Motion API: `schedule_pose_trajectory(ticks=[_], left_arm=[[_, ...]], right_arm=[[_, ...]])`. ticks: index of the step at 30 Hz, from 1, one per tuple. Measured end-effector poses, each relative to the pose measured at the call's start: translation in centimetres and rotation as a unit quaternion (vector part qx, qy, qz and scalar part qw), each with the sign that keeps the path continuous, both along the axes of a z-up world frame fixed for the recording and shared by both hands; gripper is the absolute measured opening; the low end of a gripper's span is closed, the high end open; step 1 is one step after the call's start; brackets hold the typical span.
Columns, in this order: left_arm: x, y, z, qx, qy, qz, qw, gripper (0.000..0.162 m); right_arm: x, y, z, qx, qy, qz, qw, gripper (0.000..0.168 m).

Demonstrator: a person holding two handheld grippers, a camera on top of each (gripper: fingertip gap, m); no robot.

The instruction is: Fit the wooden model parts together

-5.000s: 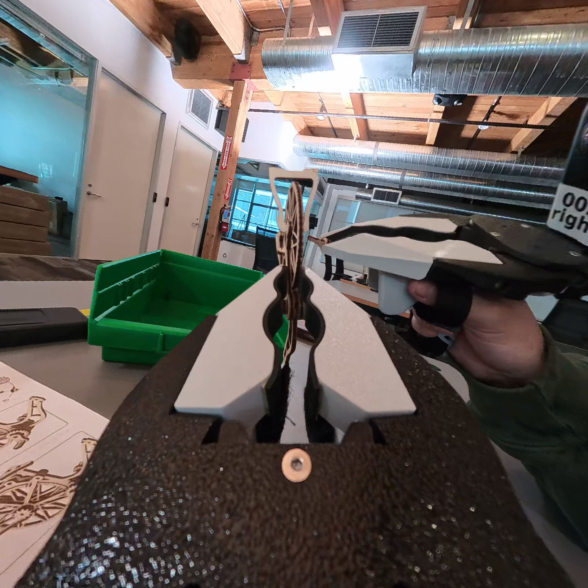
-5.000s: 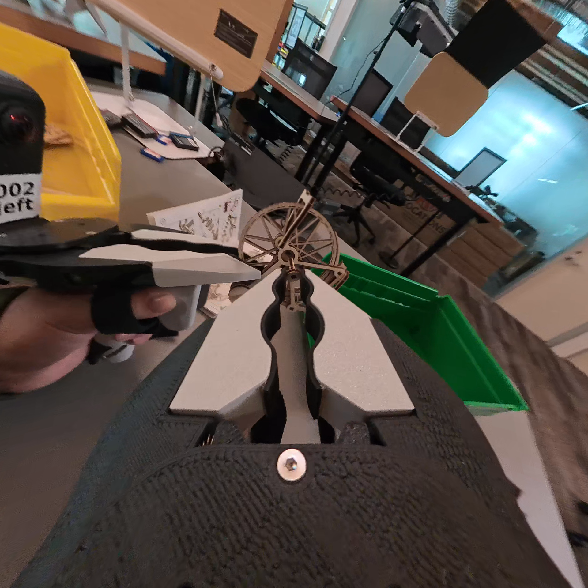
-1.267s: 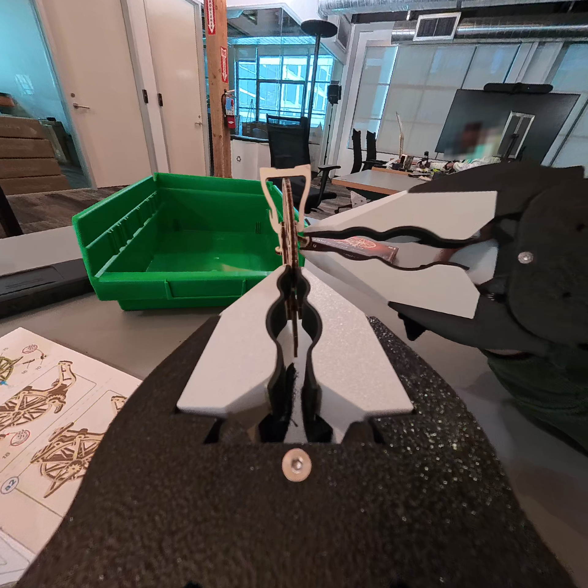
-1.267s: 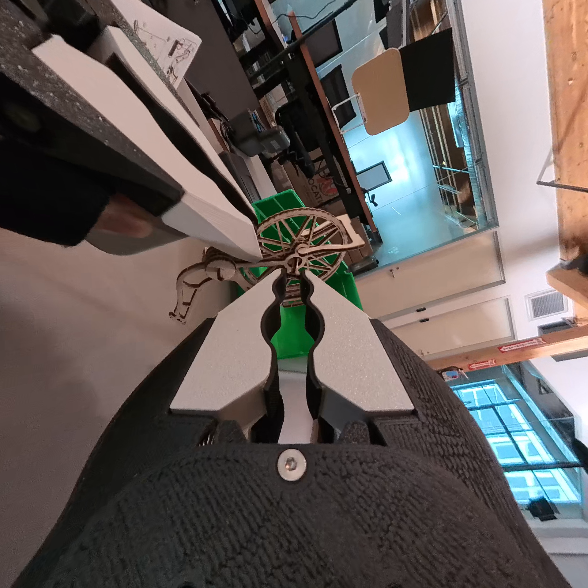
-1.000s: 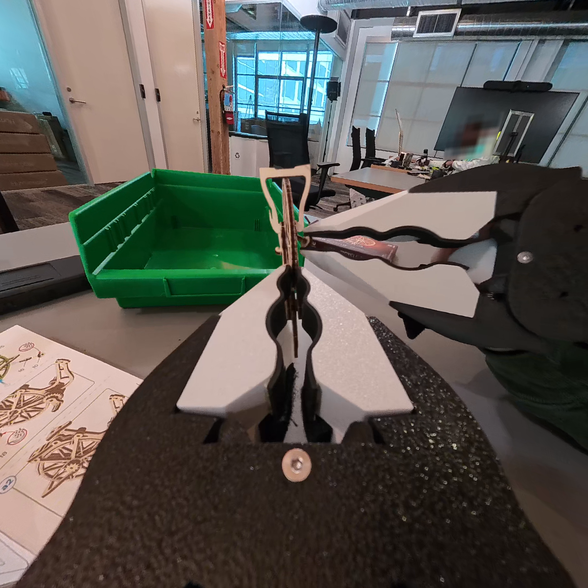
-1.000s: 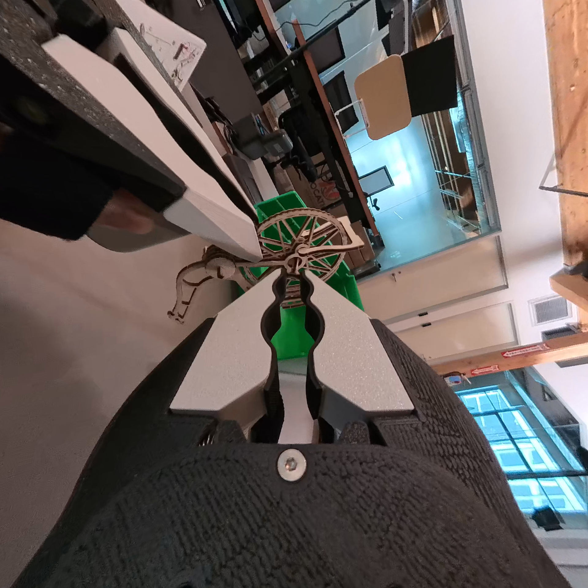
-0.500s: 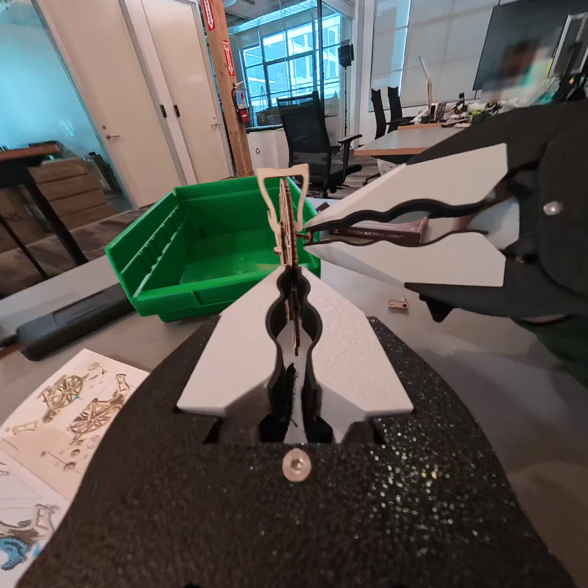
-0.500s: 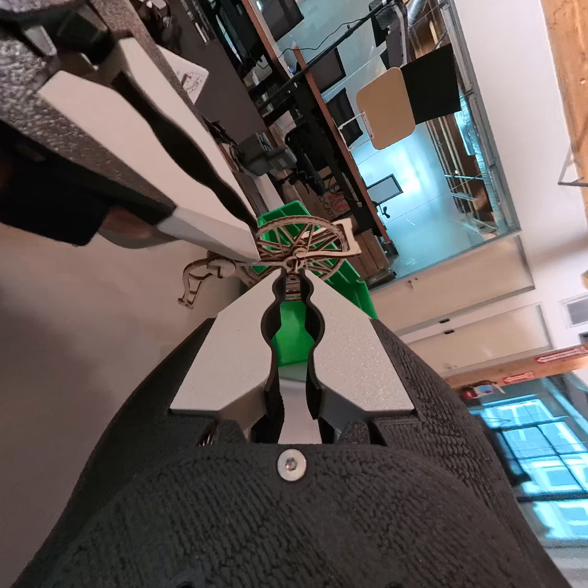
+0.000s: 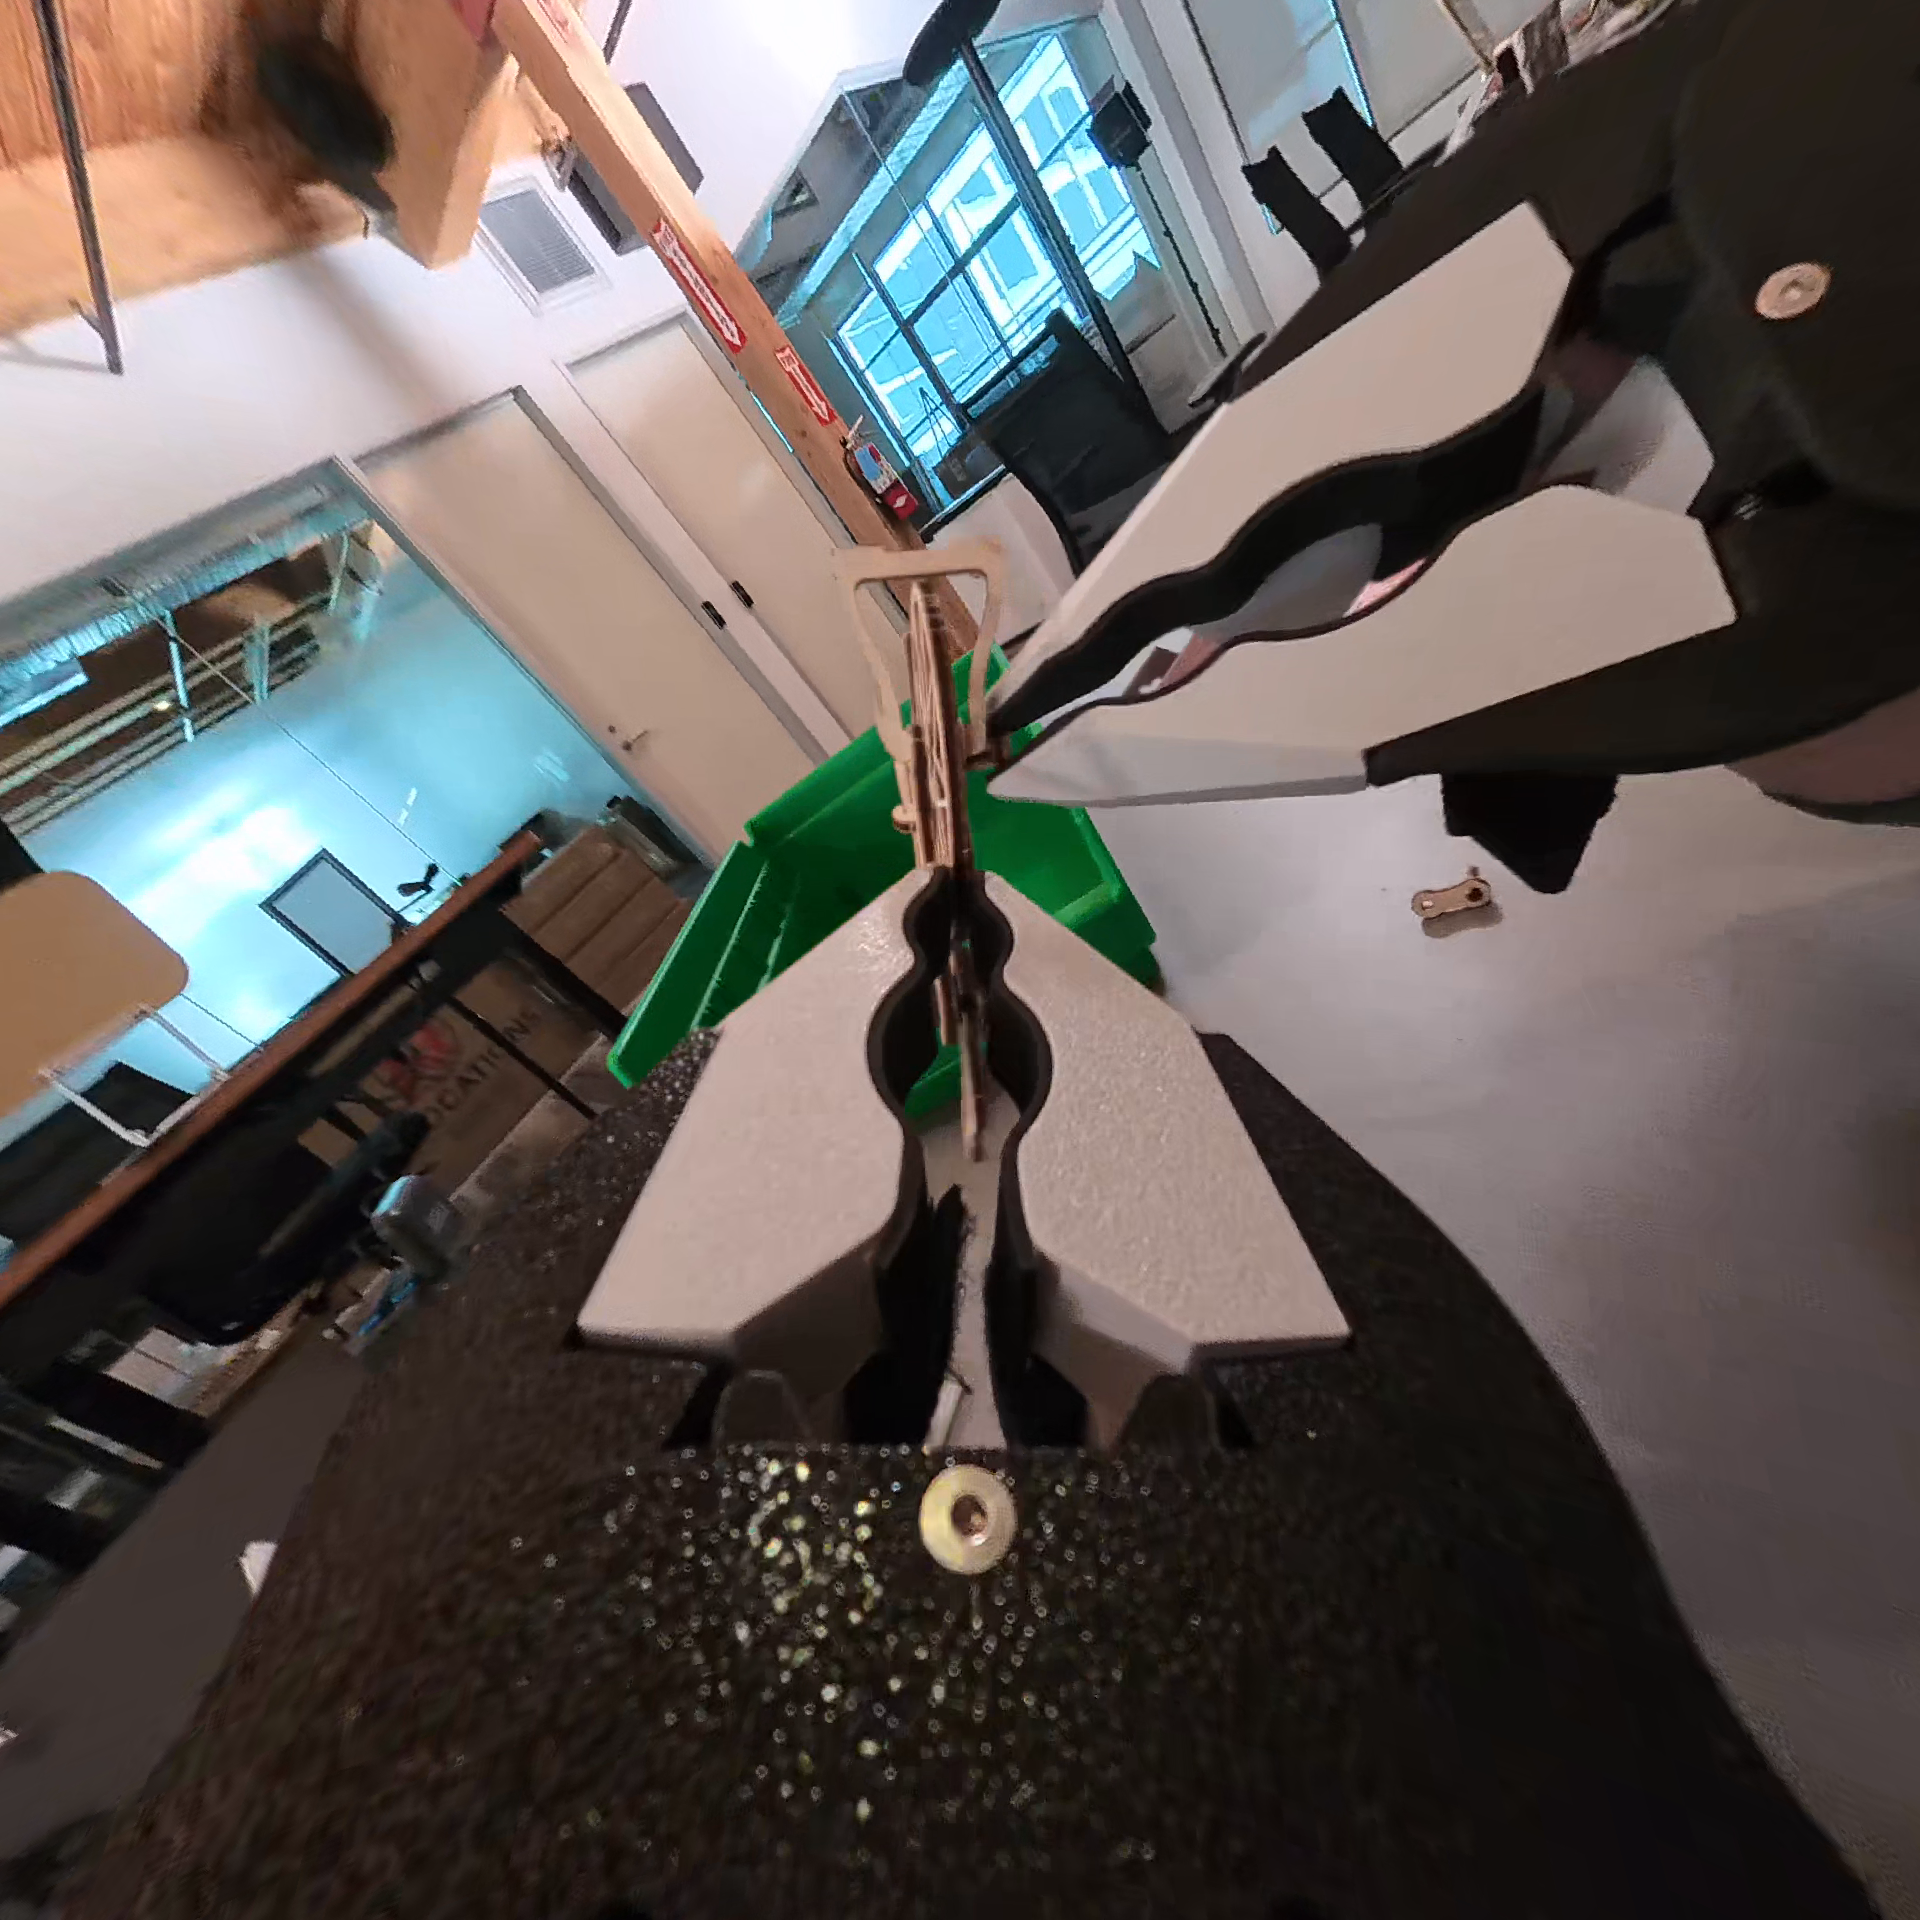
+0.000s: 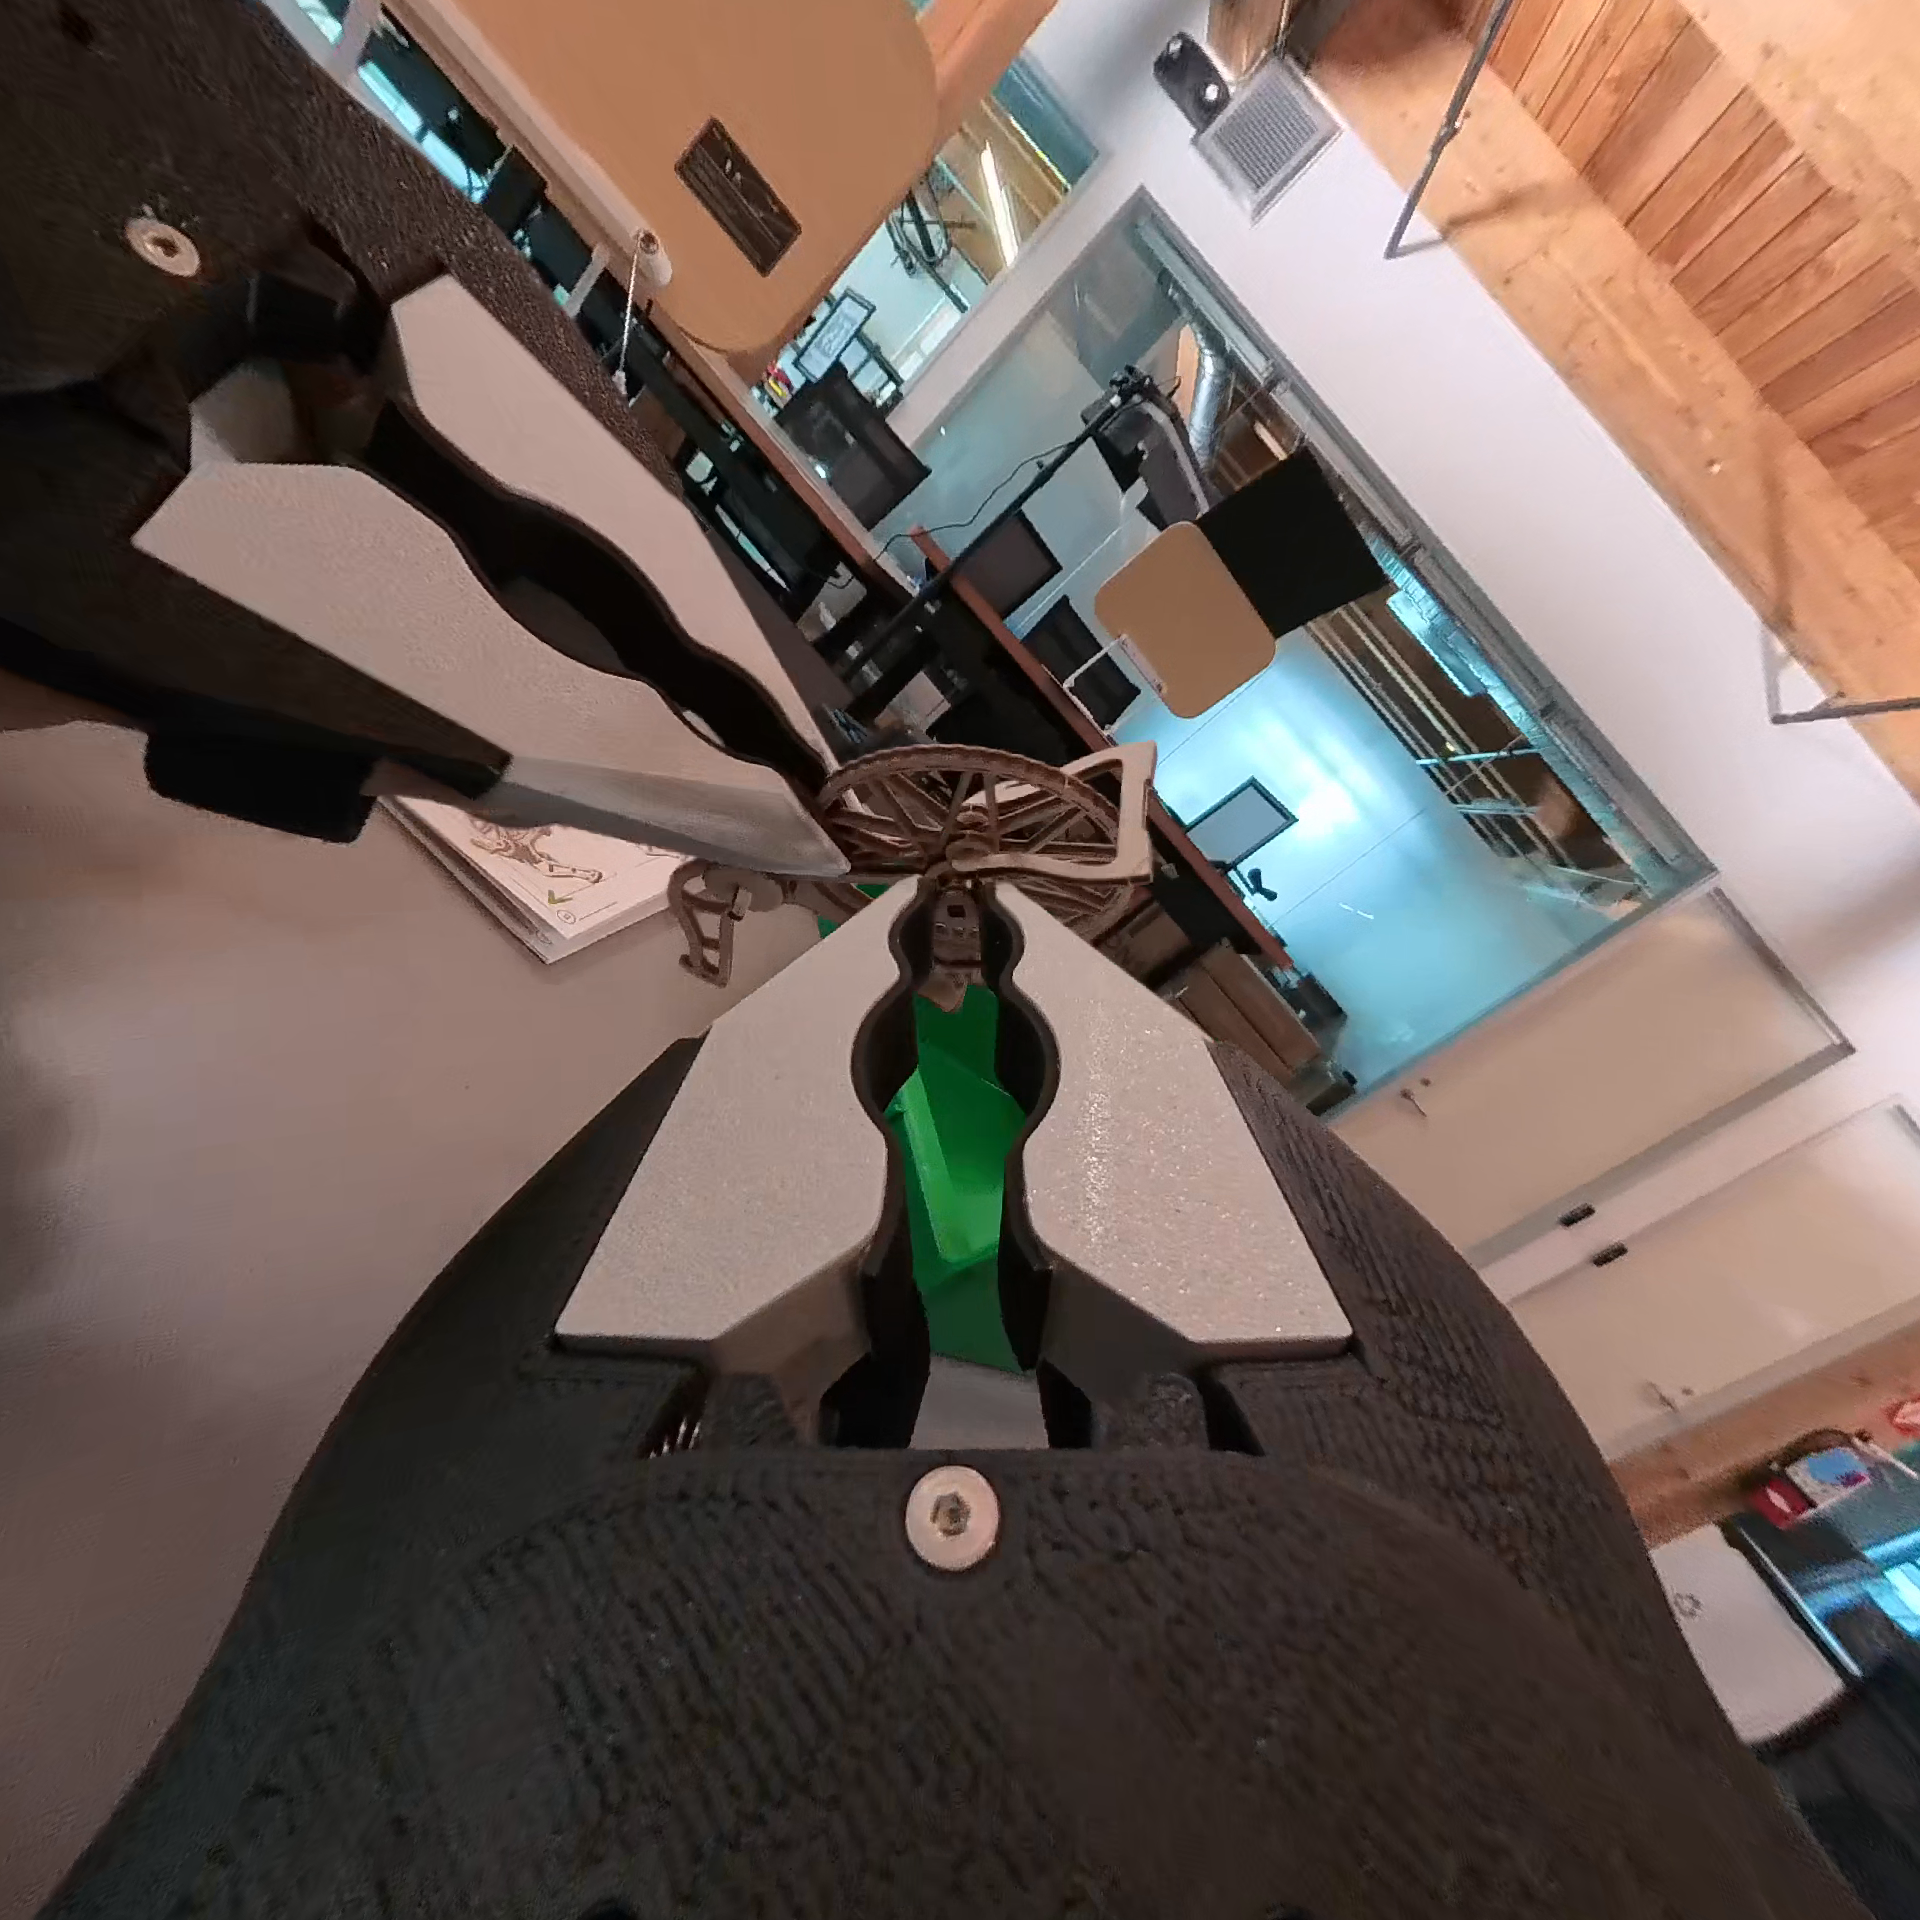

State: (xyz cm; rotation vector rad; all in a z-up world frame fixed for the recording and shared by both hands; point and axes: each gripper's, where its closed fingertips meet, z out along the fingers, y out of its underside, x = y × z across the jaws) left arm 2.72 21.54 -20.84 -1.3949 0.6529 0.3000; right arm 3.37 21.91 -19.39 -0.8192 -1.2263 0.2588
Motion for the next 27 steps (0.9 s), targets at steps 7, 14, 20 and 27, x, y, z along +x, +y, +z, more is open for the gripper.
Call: schedule_pose_trajectory(ticks=[7,14,20,27], left_arm=[[0.4,0.1,-0.6,-0.002,0.022,-0.002,1.000,0.000],[0.5,0.3,-1.0,-0.007,0.028,-0.003,1.000,0.001],[-0.1,0.5,-1.4,-0.023,-0.009,-0.003,1.000,0.000],[-0.4,0.5,-1.7,-0.025,0.014,0.002,1.000,0.000]], right_arm=[[0.0,0.3,-0.4,-0.017,0.002,0.014,1.000,0.006],[-0.1,0.4,-0.7,-0.030,0.005,0.022,0.999,0.006],[-0.4,0.7,-1.3,-0.063,0.004,0.042,0.997,0.007],[0.1,1.0,-2.4,-0.108,-0.010,0.062,0.992,0.021]])
